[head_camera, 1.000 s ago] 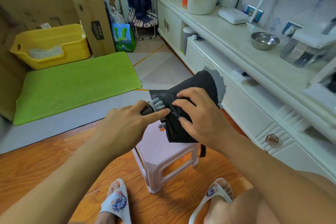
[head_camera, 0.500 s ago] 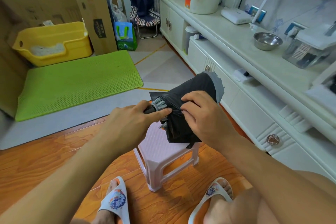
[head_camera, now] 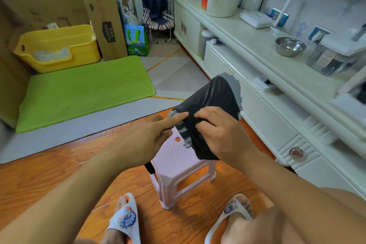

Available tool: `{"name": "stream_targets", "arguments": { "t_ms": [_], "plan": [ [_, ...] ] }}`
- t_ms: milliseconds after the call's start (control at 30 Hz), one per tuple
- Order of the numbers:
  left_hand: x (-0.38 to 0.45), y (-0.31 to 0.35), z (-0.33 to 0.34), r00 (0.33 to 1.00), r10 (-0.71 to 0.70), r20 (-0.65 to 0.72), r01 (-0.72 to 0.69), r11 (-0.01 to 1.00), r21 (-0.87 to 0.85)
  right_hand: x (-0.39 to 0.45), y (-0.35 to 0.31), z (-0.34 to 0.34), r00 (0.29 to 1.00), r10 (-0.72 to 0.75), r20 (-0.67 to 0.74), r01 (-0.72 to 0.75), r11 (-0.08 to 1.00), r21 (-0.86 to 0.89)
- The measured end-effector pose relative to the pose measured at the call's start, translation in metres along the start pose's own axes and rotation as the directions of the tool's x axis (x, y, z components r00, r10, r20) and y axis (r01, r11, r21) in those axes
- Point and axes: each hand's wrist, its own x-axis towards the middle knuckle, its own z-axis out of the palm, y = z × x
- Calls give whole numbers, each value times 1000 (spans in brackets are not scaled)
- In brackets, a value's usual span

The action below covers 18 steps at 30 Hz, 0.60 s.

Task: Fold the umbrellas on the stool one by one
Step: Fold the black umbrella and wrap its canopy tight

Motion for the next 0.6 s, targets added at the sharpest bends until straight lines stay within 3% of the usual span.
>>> {"name": "stream_targets", "arguments": {
  "t_ms": [67,133,167,233,267,300,367,433,533,600],
  "plan": [
    [2,-6,0,999,-8,-31,7,1000,-8,0,0,-3,999,41,15,-43,992,116],
    [3,-12,-4,998,-11,-66,12,1000,20,2,3,-12,955,293,-51,-270,927,260],
    [3,-14,-7,997,-12,-79,15,999,32,5,6,-19,869,486,-92,-432,836,338],
    [2,-18,-14,995,-12,-99,16,999,31,12,15,-34,617,785,-64,-662,561,497],
    [1,-18,-17,994,-6,-107,10,999,35,14,21,-37,529,849,24,-707,424,565],
    [-1,-17,-19,994,3,-109,2,999,46,15,28,-36,489,860,143,-725,310,616],
    [-3,-16,-21,995,23,-98,-16,997,73,14,33,-30,495,787,368,-741,161,652],
    [-3,-15,-22,996,29,-88,-21,996,85,10,31,-21,521,701,487,-753,107,650],
    [-2,-15,-21,997,4,-78,2,998,69,5,23,-15,535,638,553,-770,99,630],
    [-3,-13,-22,995,-100,-27,96,987,-128,2,24,-15,538,649,538,-774,128,620]
  ]
}}
